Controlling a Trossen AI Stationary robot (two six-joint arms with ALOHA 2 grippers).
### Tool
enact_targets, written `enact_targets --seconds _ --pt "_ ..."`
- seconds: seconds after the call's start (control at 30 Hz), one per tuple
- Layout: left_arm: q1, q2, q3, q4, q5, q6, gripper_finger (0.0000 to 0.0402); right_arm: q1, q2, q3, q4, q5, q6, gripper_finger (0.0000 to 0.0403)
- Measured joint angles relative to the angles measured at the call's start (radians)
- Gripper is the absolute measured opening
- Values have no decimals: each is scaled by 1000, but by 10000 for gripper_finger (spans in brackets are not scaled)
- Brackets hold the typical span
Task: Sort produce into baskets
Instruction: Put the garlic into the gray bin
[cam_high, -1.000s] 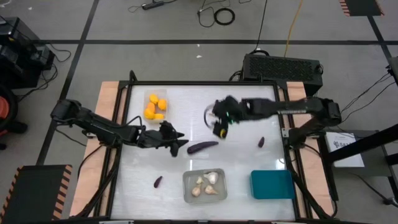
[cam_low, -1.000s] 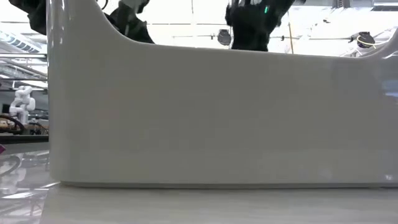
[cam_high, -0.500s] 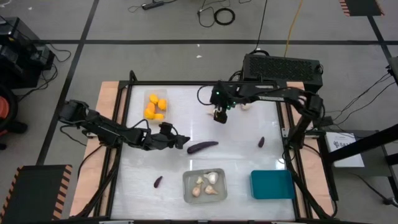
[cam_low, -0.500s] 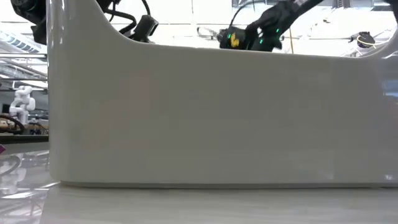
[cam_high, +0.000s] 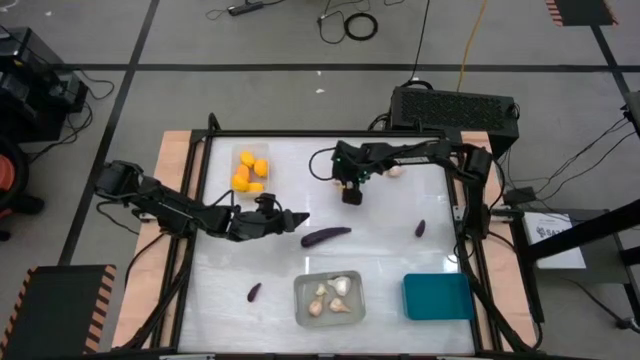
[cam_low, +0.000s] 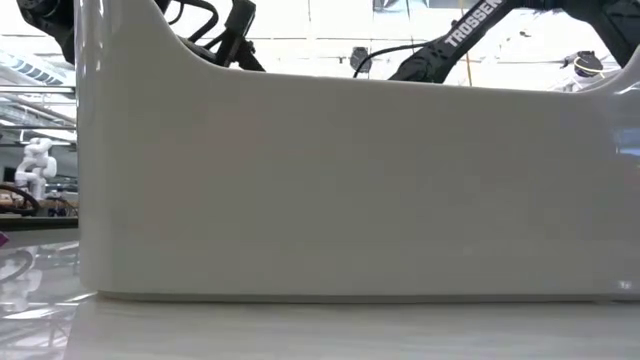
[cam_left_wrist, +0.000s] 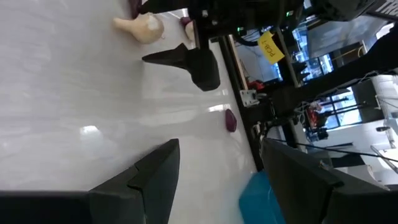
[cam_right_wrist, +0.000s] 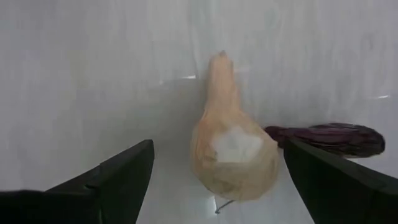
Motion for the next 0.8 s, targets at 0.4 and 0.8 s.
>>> enact_targets --seconds 0.4,0.8 --pt "0 0 0 -1 75 238 232 0 4 0 59 84 146 278" --pt "48 -95 -4 -159 483 533 232 50 -19 0 -40 62 523 100"
